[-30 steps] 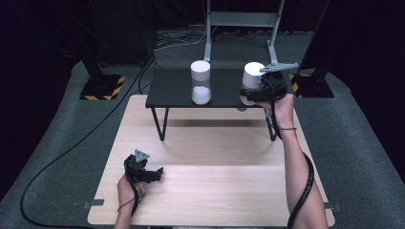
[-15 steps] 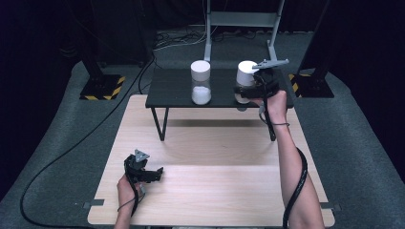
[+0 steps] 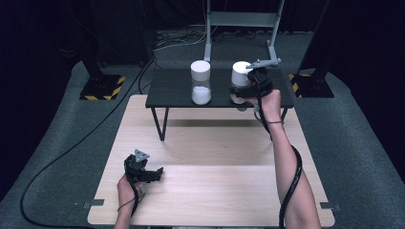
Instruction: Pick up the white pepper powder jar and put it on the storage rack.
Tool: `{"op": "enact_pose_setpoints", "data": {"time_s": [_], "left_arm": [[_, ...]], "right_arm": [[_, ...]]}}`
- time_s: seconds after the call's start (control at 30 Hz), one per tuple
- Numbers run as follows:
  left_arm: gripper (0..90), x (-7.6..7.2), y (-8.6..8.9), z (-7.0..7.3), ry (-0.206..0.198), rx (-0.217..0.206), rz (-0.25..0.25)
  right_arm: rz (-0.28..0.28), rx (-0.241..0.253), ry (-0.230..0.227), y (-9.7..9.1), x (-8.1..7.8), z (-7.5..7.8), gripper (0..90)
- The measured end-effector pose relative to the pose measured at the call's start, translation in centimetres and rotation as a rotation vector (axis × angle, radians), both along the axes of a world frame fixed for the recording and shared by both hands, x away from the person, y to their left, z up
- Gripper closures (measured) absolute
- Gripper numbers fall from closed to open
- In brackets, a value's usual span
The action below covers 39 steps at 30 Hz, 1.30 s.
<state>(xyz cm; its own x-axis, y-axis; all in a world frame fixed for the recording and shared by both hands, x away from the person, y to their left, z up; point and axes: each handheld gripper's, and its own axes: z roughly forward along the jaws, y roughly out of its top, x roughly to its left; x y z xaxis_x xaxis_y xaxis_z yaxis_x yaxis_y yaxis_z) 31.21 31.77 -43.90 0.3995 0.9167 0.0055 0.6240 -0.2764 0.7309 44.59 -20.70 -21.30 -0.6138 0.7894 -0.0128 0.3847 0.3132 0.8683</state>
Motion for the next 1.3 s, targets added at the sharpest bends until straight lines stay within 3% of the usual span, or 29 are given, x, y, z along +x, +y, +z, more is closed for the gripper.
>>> {"op": "enact_pose_setpoints", "data": {"time_s": [0.6, 1.3], "left_arm": [[0.9, 0.0, 0.0, 0.0, -0.002, 0.002, 0.0], [1.0, 0.0, 0.0, 0.0, 0.0, -0.001, -0.001]], "right_arm": [[-0.01, 0.001, -0.027, 0.4, -0.5, -0.9, 30.3], [-0.015, 0.034, -0.006, -0.1, -0.3, -1.1, 29.7]]}}
